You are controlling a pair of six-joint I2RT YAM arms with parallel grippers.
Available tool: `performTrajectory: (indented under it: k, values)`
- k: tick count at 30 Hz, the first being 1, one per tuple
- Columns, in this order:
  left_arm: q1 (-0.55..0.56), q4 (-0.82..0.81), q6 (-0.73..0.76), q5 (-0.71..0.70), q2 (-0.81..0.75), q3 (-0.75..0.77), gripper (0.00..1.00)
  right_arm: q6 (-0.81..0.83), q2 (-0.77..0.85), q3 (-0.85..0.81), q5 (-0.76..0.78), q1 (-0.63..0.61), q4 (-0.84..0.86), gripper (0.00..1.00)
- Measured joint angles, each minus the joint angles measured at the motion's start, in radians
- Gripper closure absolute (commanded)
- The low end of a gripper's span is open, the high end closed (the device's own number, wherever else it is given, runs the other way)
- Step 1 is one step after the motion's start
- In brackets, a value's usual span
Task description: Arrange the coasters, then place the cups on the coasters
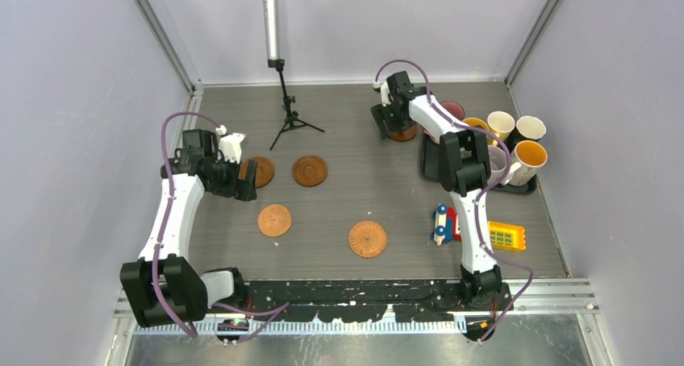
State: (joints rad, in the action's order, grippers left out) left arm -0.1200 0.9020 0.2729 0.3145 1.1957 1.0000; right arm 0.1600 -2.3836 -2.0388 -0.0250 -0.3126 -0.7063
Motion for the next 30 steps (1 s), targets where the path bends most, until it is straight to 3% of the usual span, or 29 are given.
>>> performTrajectory:
  k: [4, 13, 21, 30]
  values:
    - [0.0, 0.009, 0.003, -0.001, 0.0, 0.006, 0.11, 0.017, -0.018, -0.017, -0.01, 0.001, 0.005, 0.27]
    - [0.0, 0.014, 0.005, -0.008, -0.001, 0.011, 0.1, 0.043, -0.024, -0.024, -0.039, 0.002, 0.012, 0.38]
    - [-0.001, 0.012, 0.006, -0.008, 0.0, 0.02, 0.1, 0.074, 0.123, 0.222, -0.072, -0.026, 0.055, 0.44]
    - [-0.035, 0.016, 0.003, 0.002, 0.005, 0.026, 0.09, 0.069, 0.268, 0.448, -0.091, -0.173, 0.08, 0.46]
